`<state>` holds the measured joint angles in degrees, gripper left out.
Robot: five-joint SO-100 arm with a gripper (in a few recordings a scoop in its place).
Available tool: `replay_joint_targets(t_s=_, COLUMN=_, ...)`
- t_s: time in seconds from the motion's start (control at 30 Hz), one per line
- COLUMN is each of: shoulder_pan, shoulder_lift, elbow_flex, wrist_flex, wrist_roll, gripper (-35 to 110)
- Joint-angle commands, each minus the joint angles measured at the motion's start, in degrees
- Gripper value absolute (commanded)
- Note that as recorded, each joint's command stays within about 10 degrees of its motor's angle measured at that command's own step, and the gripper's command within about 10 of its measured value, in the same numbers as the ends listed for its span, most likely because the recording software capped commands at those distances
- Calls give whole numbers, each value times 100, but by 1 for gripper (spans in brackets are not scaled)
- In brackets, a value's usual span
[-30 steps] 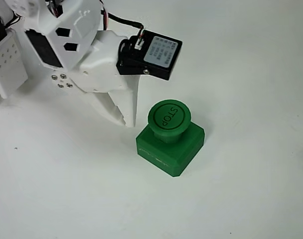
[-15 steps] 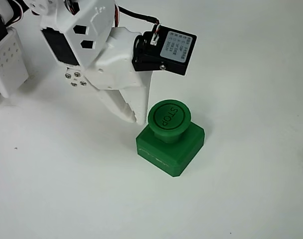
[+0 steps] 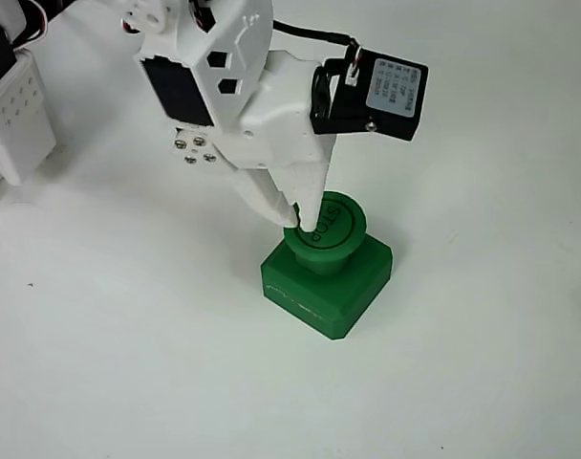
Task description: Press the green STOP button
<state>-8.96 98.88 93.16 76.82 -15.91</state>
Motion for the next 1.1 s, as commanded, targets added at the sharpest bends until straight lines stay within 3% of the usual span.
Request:
replay_joint_targets(t_s=0.0, shoulder_pan=-97, shoulder_lift=149, elbow_flex=-501, wrist_flex=97, wrist_roll=-88, gripper=0)
replay_joint_targets(t_s=1.07, shoulder_pan=-580, shoulder_lift=-1116, elbow_flex=-747, wrist_flex=88, wrist_roll=44, gripper=0)
